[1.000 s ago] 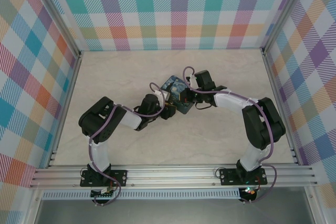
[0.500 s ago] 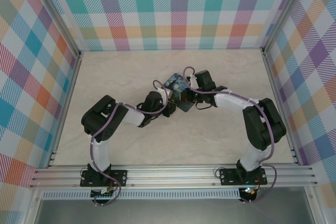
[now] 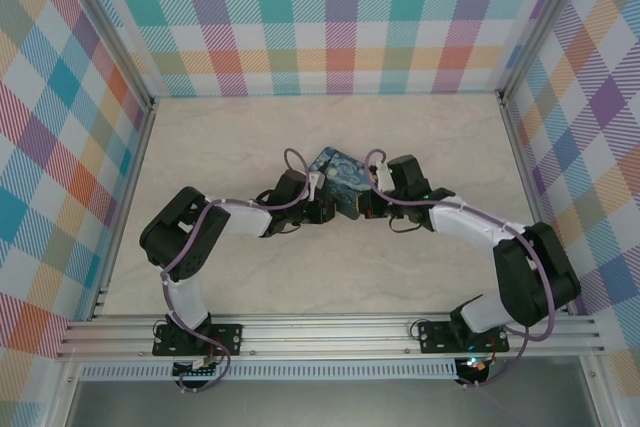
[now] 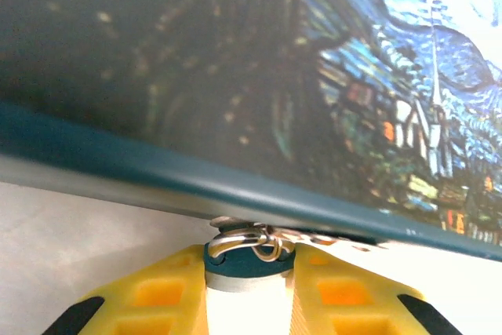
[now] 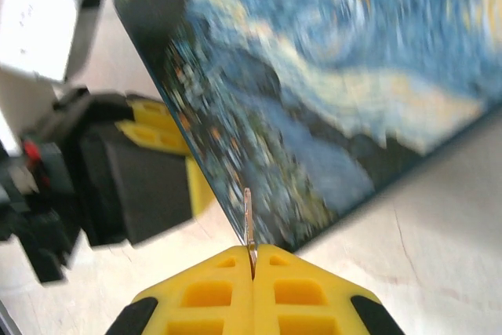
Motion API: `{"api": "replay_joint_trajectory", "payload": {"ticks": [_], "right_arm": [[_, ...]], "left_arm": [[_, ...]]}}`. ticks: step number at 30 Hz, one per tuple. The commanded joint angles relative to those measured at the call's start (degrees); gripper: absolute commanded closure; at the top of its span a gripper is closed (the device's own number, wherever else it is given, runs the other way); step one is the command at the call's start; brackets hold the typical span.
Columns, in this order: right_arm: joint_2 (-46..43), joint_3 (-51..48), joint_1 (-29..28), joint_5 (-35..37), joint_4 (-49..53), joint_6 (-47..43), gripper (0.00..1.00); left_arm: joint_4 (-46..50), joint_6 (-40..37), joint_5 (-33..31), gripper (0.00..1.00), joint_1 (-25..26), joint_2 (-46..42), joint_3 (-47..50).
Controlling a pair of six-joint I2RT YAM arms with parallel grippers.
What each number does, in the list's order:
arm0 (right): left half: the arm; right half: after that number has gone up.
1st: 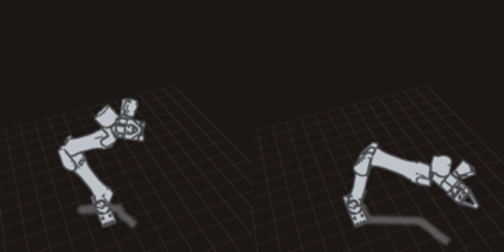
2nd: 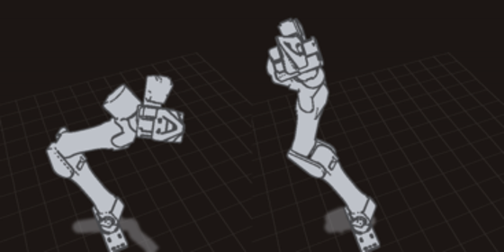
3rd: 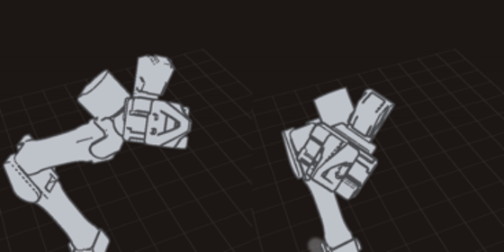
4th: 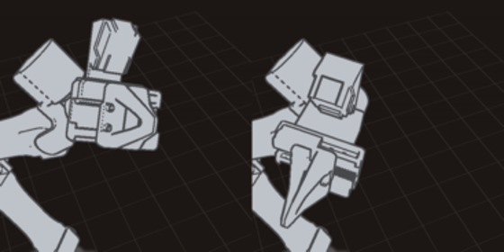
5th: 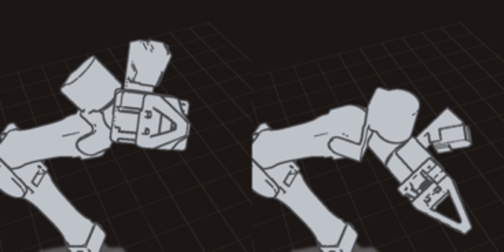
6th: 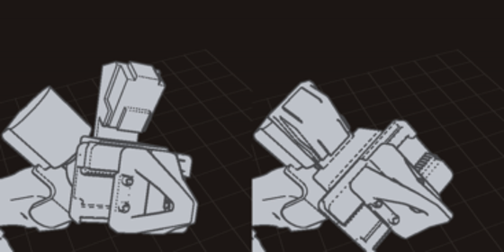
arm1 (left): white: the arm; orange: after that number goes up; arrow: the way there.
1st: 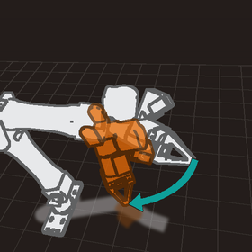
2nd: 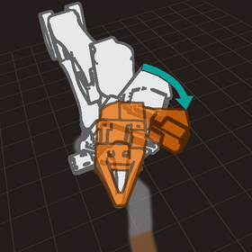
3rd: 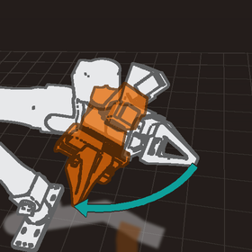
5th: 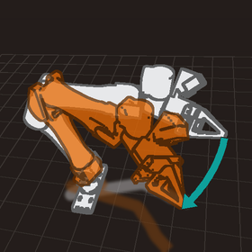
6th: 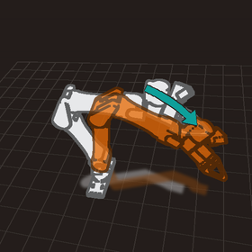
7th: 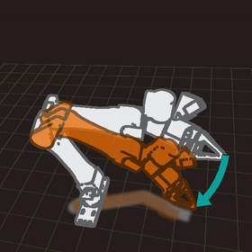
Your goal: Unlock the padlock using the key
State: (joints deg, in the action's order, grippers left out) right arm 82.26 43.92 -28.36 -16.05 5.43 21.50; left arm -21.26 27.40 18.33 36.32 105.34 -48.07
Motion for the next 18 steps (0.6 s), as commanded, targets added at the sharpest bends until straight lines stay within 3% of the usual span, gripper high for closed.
{"api": "replay_joint_trajectory", "payload": {"ticks": [1, 9, 18], "right_arm": [[-3.0, -4.5, -0.6, -1.7, -1.8, -2.9, 0.97], [-5.2, -11.5, -4.3, 0.9, -5.2, -9.0, 0.96], [-1.4, -9.2, -6.0, 1.6, -5.4, -15.9, 0.96]], "left_arm": [[-4.4, 14.1, 5.0, 0.78, 0.7, 0.0, -0.6], [-9.7, 29.7, 3.9, 0.83, 1.0, 0.0, 0.7], [-7.5, 36.8, 7.0, 0.85, 1.6, -2.2, -0.7]]}}
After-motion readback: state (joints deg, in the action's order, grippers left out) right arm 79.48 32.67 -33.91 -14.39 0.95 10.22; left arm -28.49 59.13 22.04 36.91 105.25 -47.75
